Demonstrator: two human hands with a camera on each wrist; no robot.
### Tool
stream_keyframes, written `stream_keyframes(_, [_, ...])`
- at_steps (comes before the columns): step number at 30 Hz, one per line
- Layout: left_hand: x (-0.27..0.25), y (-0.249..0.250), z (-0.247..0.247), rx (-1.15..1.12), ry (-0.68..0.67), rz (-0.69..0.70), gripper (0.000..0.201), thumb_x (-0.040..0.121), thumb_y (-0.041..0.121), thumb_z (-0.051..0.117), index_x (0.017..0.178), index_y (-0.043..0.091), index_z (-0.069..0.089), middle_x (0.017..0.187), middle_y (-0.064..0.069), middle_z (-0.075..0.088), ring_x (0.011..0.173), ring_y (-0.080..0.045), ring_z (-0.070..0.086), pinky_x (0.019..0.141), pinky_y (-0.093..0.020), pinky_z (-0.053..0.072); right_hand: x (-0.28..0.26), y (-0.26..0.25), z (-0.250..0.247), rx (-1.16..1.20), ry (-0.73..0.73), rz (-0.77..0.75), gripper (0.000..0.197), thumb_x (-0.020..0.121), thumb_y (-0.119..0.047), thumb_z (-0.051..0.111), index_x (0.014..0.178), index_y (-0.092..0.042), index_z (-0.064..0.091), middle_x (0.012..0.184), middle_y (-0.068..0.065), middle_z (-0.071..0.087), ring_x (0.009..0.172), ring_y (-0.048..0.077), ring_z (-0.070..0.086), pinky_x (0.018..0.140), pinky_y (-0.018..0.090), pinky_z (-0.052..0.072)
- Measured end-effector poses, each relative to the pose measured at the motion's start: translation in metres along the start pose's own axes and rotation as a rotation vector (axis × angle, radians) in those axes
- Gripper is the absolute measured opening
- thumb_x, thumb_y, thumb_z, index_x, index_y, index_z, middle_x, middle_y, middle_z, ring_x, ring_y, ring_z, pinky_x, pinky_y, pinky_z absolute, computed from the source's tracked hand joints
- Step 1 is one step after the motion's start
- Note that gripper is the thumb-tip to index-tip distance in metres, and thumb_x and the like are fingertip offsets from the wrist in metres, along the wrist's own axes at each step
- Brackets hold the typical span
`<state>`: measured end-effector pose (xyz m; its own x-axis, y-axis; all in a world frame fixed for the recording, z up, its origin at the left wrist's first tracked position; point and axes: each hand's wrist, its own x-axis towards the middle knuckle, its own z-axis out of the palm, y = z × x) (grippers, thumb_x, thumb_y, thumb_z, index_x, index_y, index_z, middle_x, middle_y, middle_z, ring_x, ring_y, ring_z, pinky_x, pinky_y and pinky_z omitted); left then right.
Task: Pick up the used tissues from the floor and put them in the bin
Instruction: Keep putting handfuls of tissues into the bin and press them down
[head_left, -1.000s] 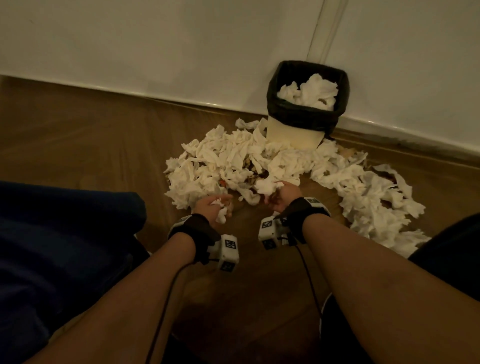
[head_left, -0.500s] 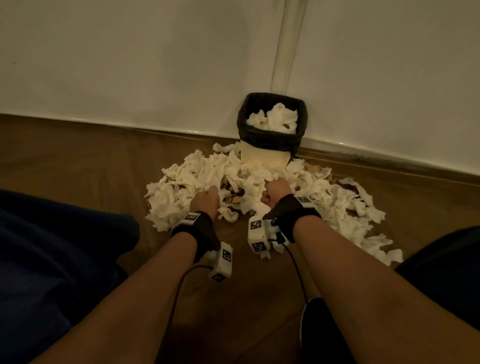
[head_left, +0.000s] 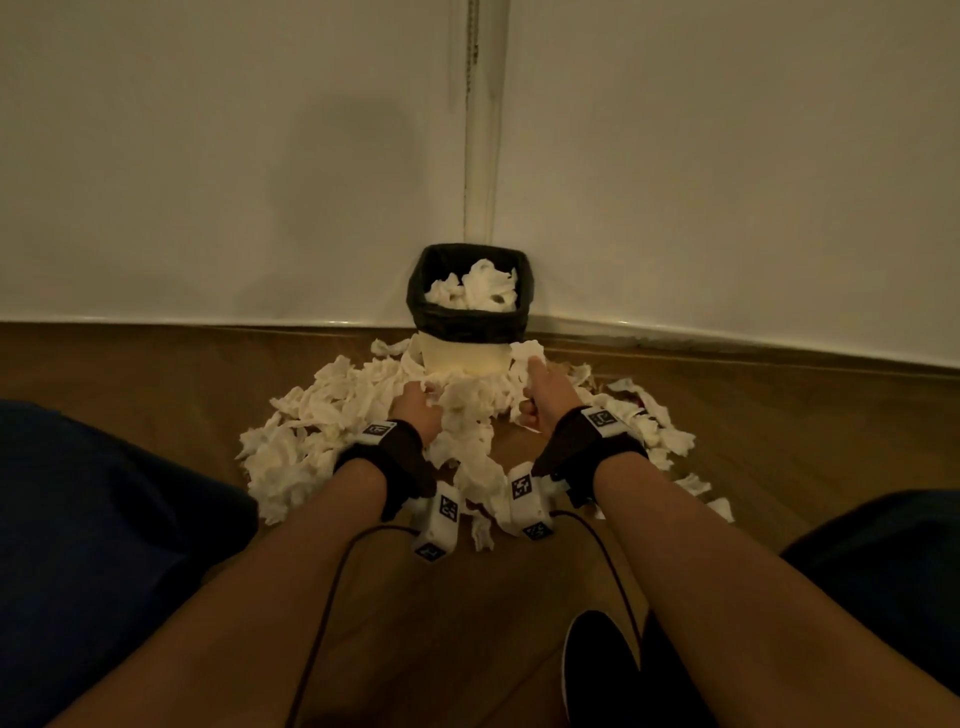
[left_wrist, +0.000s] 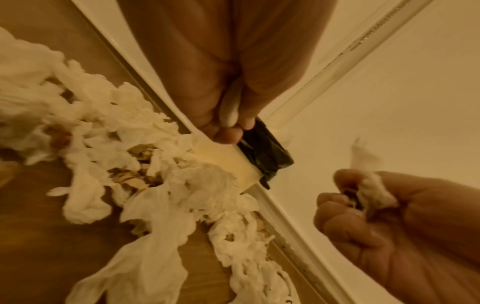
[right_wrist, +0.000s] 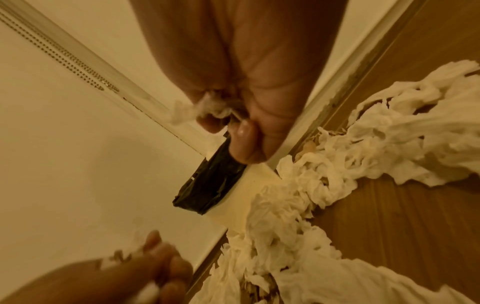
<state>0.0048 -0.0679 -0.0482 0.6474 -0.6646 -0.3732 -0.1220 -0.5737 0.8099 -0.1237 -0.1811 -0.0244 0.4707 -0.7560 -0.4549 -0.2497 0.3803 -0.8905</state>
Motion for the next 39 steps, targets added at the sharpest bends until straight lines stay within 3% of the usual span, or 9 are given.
stream_keyframes(4, [-0.003, 0.042, 0.011, -0.351, -0.034, 0.026, 0.012, 0.099, 0.009, 0.035, 0.11, 0.01, 0.039, 0.085, -0.007, 0.048, 0.062, -0.019, 0.048, 0.053, -0.027, 0.041, -0.013, -0.014, -0.014, 0.02, -0.028, -0.065, 0.033, 0.099, -0.009, 0.025, 0.121, -0.02, 0.047, 0.082, 0.008, 0.047, 0.057, 0.017, 0.042, 0.042, 0.022, 0.038])
stream_keyframes(7, [0.002, 0.064, 0.008, -0.247, -0.025, 0.165, 0.011, 0.1, 0.02, 0.037, 0.105, 0.012, 0.043, 0.078, -0.002, 0.047, 0.056, -0.015, 0.046, 0.049, -0.025, 0.039, -0.015, -0.032, -0.022, -0.031, -0.053, -0.16, 0.041, 0.094, 0.008, 0.031, 0.113, -0.015, 0.059, 0.105, 0.009, 0.052, 0.07, 0.024, 0.054, 0.054, 0.03, 0.052])
stream_keyframes(11, [0.011, 0.088, -0.01, -0.145, 0.007, 0.278, 0.021, 0.1, 0.021, 0.033, 0.085, 0.016, 0.047, 0.067, -0.002, 0.042, 0.052, -0.015, 0.039, 0.048, -0.025, 0.032, -0.015, -0.071, -0.029, -0.097, 0.045, -0.172, 0.038, 0.094, 0.001, 0.029, 0.066, -0.017, 0.05, 0.067, 0.006, 0.046, 0.05, 0.015, 0.04, 0.041, 0.019, 0.035])
stream_keyframes(22, [0.042, 0.14, -0.069, 0.22, 0.383, 0.355, 0.068, 0.099, 0.049, 0.014, 0.059, 0.011, 0.053, 0.071, -0.011, 0.056, 0.064, -0.027, 0.051, 0.064, -0.032, 0.037, 0.007, -0.156, -0.003, -0.73, 0.214, -0.361, 0.039, 0.091, -0.003, 0.047, 0.058, -0.012, 0.028, 0.073, 0.014, 0.049, 0.089, 0.034, 0.057, 0.06, 0.028, 0.03])
stream_keyframes(25, [0.06, 0.136, -0.065, 0.078, 0.275, 0.342, 0.069, 0.099, 0.049, 0.017, 0.084, -0.001, 0.062, 0.083, -0.019, 0.06, 0.084, -0.038, 0.058, 0.073, -0.036, 0.041, 0.03, -0.163, 0.011, -0.631, 0.232, -0.321, 0.03, 0.096, -0.019, 0.038, 0.092, -0.002, 0.062, 0.103, 0.019, 0.063, 0.111, 0.037, 0.056, 0.065, 0.032, 0.042])
stream_keyframes(28, [0.082, 0.128, -0.054, -0.029, 0.146, 0.195, 0.044, 0.1, 0.03, 0.033, 0.125, -0.003, 0.046, 0.127, -0.023, 0.052, 0.116, -0.036, 0.05, 0.095, -0.037, 0.04, 0.051, -0.159, 0.029, -0.725, 0.243, -0.303, 0.034, 0.098, -0.01, 0.037, 0.12, 0.003, 0.059, 0.127, 0.018, 0.057, 0.117, 0.031, 0.054, 0.095, 0.032, 0.042])
stream_keyframes(32, [0.105, 0.12, -0.04, -0.097, 0.18, 0.074, 0.018, 0.097, 0.013, 0.038, 0.093, 0.03, 0.042, 0.133, -0.017, 0.043, 0.118, -0.031, 0.047, 0.094, -0.029, 0.04, 0.079, -0.149, 0.041, -0.875, 0.194, -0.291, 0.031, 0.095, -0.004, 0.044, 0.122, -0.006, 0.059, 0.131, 0.013, 0.054, 0.12, 0.027, 0.052, 0.096, 0.028, 0.04])
stream_keyframes(35, [0.115, 0.122, -0.032, -0.146, 0.313, 0.182, 0.015, 0.097, 0.014, 0.041, 0.09, 0.018, 0.028, 0.097, -0.008, 0.044, 0.081, -0.022, 0.047, 0.064, -0.021, 0.041, 0.101, -0.139, 0.048, -0.938, 0.143, -0.299, 0.034, 0.098, -0.003, 0.037, 0.128, -0.001, 0.051, 0.135, 0.018, 0.049, 0.124, 0.031, 0.048, 0.101, 0.032, 0.037])
stream_keyframes(39, [0.136, 0.124, -0.028, 0.297, 0.196, 0.329, 0.027, 0.097, 0.018, 0.04, 0.121, 0.012, 0.052, 0.126, -0.022, 0.039, 0.111, -0.035, 0.047, 0.101, -0.039, 0.038, 0.122, -0.126, 0.054, -1.057, 0.153, -0.214, 0.035, 0.099, -0.005, 0.035, 0.131, 0.003, 0.047, 0.138, 0.021, 0.044, 0.129, 0.034, 0.04, 0.105, 0.038, 0.033])
